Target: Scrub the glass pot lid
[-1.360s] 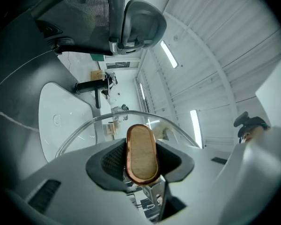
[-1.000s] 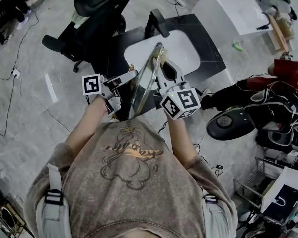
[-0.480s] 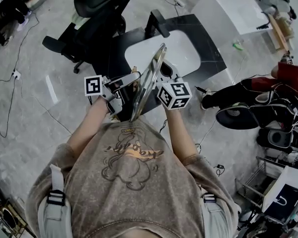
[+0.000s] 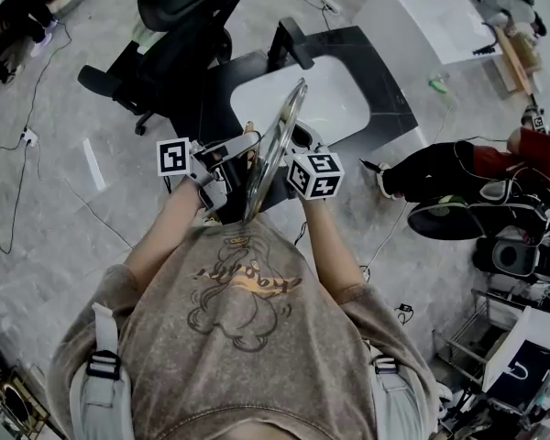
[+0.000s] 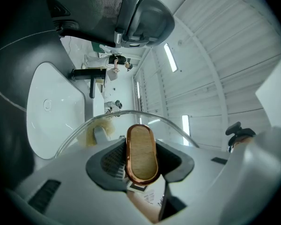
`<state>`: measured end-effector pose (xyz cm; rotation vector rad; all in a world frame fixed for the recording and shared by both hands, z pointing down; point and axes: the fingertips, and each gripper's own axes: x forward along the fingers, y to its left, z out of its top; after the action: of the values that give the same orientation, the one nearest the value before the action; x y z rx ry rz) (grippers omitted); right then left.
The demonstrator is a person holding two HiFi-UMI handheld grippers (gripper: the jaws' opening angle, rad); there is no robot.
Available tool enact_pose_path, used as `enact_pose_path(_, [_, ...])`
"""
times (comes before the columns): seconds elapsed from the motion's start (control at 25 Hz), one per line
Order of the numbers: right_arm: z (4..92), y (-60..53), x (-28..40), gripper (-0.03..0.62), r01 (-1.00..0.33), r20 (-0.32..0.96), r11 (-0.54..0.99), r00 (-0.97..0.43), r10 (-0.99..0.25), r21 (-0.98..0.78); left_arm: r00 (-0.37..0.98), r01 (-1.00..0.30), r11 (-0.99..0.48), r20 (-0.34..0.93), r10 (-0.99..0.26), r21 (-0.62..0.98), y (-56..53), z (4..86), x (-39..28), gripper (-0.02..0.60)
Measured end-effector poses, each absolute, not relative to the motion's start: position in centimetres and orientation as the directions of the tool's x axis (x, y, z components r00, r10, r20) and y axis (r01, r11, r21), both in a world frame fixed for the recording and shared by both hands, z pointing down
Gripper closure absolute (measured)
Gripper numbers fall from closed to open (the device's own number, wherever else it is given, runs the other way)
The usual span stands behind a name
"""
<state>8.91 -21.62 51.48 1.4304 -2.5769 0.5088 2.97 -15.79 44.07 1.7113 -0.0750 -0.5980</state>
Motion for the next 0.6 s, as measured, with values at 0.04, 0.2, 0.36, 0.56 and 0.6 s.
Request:
enact_pose_path(0.04, [52.0, -21.5, 8.9, 0.554, -0.845, 0.303, 0.486, -0.534, -0.789, -0.222, 0.862, 0.272, -0.24, -0.347, -0.369, 0.932, -15.8, 44.0, 3.0, 0.4])
enact_pose_path(0.2, [53.4, -20.9, 8.7, 0.554, -0.84, 0.336, 0.485, -0.542, -0.77, -0.244, 0.861, 0.27, -0.244, -0.347, -0.372, 0.931, -16.1, 44.0, 2.9, 0.4])
enact_pose_path(0.36, [54.6, -20.3, 8.3, 0.554, -0.829, 0.355, 0.494, -0.559, -0.75, -0.262, 0.855, 0.273, -0.237, -0.348, -0.383, 0.932, -16.4, 44.3, 2.8, 0.4])
enact_pose_path(0.56, [55.6, -19.2, 7.5, 0.554, -0.81, 0.384, 0.515, -0.587, -0.713, -0.283, 0.853, 0.271, -0.237, -0.347, -0.39, 0.933, -16.7, 44.4, 2.6, 0.4])
enact_pose_path(0.6, [55.8, -18.9, 7.4, 0.554, -0.804, 0.39, 0.52, -0.594, -0.703, -0.287, 0.852, 0.271, -0.237, -0.347, -0.392, 0.933, -16.7, 44.5, 2.6, 0.4])
